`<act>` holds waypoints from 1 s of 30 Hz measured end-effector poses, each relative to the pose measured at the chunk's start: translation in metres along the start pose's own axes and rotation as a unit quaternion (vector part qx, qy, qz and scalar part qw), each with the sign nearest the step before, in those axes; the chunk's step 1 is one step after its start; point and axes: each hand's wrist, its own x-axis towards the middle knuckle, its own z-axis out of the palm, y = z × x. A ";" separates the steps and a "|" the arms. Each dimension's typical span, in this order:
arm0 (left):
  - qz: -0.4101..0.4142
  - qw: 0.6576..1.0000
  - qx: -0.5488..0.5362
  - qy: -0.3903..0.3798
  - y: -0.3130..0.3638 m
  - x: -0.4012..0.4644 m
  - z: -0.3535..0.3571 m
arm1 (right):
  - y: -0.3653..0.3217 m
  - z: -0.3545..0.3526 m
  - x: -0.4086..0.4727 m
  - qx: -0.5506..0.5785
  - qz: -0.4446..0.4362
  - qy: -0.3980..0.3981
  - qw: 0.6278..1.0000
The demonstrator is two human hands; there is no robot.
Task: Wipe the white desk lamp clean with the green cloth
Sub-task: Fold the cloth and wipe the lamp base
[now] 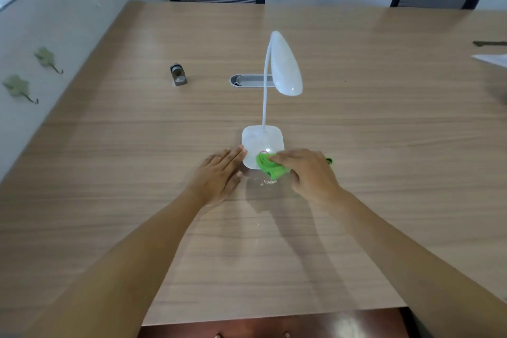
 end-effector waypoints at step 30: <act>0.006 1.000 0.009 0.019 0.000 0.002 0.005 | -0.025 0.007 0.006 -0.053 0.074 0.010 0.996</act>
